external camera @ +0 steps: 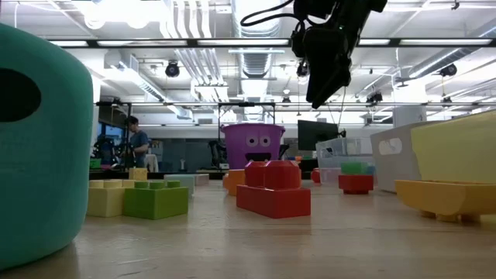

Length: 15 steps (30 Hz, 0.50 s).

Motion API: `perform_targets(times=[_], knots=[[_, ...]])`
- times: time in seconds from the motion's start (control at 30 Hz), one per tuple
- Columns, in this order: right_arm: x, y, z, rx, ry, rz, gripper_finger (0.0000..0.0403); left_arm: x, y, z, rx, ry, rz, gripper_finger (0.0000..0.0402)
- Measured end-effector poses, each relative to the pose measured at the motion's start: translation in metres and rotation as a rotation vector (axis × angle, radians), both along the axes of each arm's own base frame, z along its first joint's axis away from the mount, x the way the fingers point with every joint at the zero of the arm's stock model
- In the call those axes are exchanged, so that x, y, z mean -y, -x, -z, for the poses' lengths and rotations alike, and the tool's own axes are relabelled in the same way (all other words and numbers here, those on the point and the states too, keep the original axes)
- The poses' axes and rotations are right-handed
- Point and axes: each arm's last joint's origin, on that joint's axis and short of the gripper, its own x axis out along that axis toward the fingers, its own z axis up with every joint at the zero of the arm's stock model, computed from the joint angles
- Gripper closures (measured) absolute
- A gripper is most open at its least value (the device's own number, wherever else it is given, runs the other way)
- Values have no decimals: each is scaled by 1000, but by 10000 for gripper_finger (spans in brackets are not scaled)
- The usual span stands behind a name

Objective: Pick & Place Toys
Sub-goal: Put the red game piece into the transparent bin

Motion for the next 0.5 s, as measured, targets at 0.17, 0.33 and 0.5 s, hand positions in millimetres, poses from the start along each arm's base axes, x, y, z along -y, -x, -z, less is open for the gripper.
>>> perform_targets(times=[0.17,0.33,0.5], knots=[[-1,0,0,1,0,-3,158,-1,-1,-6,40,-7,-28,21],[-1,-1,0,4,0,-4,158,-5,-1,-20,155,-27,-84,72],[-1,-1,0,6,1,-4,158,-10,2,-19,170,-40,-92,122]])
